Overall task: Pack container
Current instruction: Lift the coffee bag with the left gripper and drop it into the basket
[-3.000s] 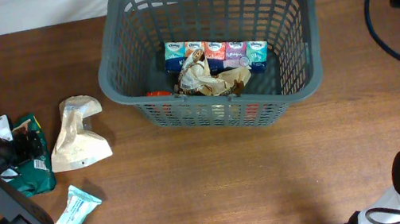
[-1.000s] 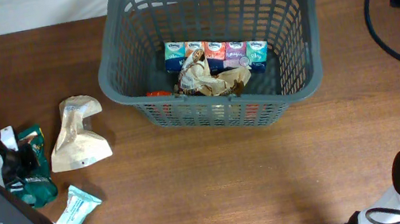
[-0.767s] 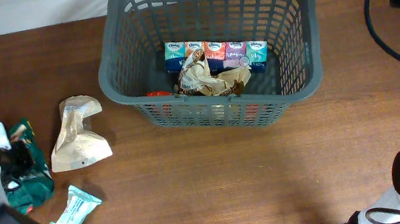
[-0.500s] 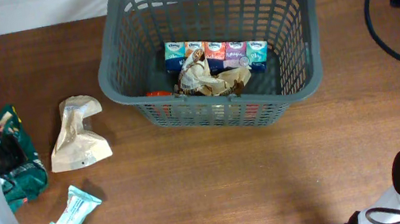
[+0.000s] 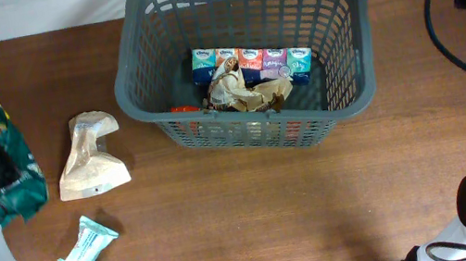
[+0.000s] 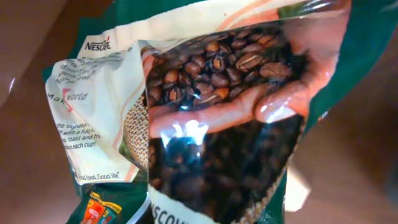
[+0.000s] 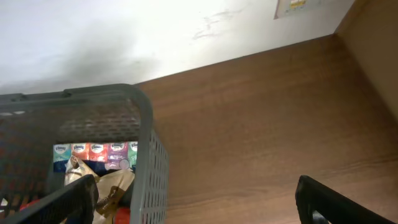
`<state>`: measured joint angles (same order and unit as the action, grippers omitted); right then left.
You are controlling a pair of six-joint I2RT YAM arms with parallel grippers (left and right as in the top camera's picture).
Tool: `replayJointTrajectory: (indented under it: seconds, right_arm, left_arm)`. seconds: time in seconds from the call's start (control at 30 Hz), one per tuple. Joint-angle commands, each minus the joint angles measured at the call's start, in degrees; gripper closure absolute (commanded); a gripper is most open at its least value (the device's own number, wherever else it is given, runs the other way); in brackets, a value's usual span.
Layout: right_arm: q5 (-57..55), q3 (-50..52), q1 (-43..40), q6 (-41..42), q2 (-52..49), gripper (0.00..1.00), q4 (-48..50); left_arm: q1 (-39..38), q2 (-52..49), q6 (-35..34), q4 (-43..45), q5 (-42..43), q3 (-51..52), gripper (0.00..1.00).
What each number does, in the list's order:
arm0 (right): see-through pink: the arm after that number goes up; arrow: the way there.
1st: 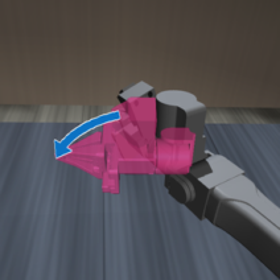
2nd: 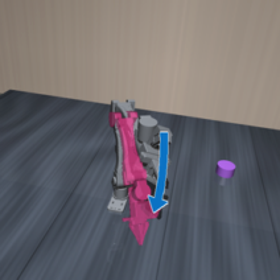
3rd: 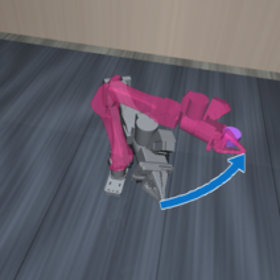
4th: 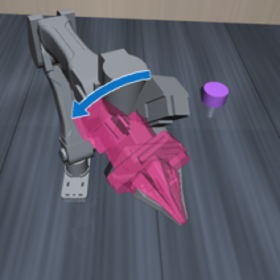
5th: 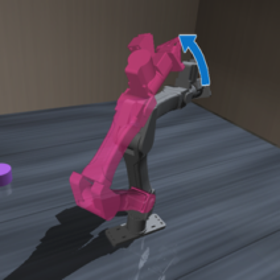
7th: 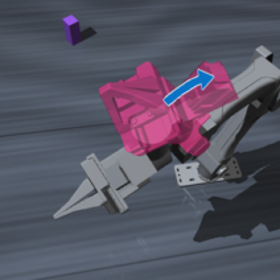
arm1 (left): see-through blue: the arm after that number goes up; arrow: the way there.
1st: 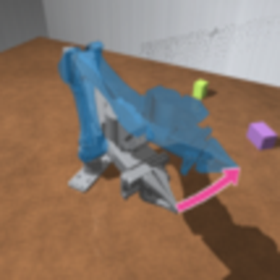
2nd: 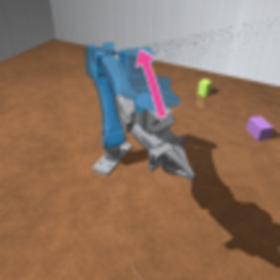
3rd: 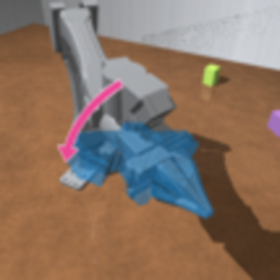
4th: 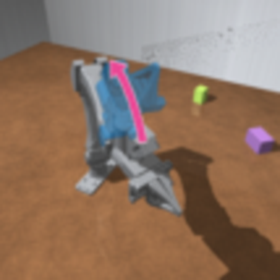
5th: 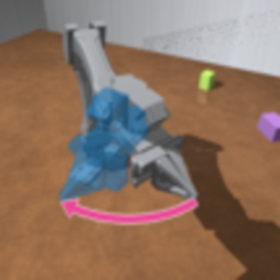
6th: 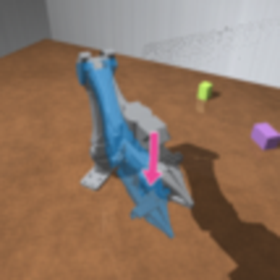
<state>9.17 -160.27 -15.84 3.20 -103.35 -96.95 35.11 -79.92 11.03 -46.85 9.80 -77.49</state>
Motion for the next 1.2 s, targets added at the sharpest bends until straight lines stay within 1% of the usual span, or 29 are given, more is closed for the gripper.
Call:
replayJointTrajectory:
  seconds: [0.0,0.1,0.2,0.33,0.47,0.5,0.6,0.73,0.9,1.07,1.17]
  right_arm:
    - [0.13,0.24,-0.31,0.11,0.68,0.01,-0.35]
    - [0.13,0.24,-0.31,0.11,0.68,0.01,-0.35]
    - [0.13,0.24,-0.31,0.13,0.68,0.01,-0.35]
    - [0.13,0.24,-0.31,0.13,0.68,0.01,-0.35]
    - [0.15,0.24,-0.31,0.13,0.68,0.01,-0.35]
    - [0.13,0.24,-0.31,0.13,0.68,0.01,-0.35]
    - [0.15,0.24,-0.31,0.13,0.68,0.01,-0.37]
    - [0.13,0.24,-0.31,0.13,0.68,0.01,-0.37]
    - [0.13,0.24,-0.31,0.11,0.68,0.01,-0.35]
    - [0.13,0.24,-0.31,0.11,1.01,0.01,-0.37]
    - [0.13,0.24,-0.31,0.11,1.11,0.01,-0.37]
  left_arm:
    - [-0.46,4.00,-1.22,2.84,10.95,-8.33,0.99]
    - [-1.90,3.98,-1.18,4.35,14.43,-13.18,0.99]
    - [-4.81,3.98,-1.16,7.28,15.08,-18.10,0.99]
    - [-11.02,3.98,-1.16,15.34,15.87,-22.64,0.99]
    - [-17.75,3.61,-1.40,26.25,20.20,-22.86,0.98]
    - [-20.50,3.13,-1.97,29.83,20.87,-22.86,0.99]
    - [-26.47,1.64,-2.86,35.85,21.14,-22.86,0.99]
    - [-35.04,-1.92,-2.82,41.07,22.80,-22.86,0.99]
    - [-43.34,-8.09,-2.67,41.66,22.88,-22.86,0.99]
    - [-47.21,-15.43,-2.34,37.40,23.06,-22.86,0.99]
    - [-47.93,-18.53,-1.97,35.10,24.24,-22.86,0.99]
